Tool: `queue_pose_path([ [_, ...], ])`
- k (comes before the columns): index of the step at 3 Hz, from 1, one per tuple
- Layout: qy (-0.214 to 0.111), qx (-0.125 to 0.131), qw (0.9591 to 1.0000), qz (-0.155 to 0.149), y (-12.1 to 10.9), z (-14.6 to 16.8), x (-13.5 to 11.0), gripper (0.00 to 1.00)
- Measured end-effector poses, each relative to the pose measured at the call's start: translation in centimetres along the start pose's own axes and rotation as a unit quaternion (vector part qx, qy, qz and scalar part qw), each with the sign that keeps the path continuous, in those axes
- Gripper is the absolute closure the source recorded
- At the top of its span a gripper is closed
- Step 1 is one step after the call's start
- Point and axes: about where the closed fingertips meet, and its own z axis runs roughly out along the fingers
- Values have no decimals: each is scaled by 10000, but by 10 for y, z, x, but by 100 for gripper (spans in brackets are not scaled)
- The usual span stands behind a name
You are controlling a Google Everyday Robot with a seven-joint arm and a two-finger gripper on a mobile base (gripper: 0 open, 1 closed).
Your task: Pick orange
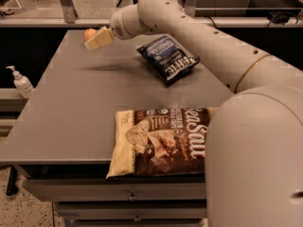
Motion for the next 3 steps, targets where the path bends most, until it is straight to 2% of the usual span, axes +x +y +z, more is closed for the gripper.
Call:
queue_pose_path([
  [3,60,-152,9999,-17,-14,76,5,0],
])
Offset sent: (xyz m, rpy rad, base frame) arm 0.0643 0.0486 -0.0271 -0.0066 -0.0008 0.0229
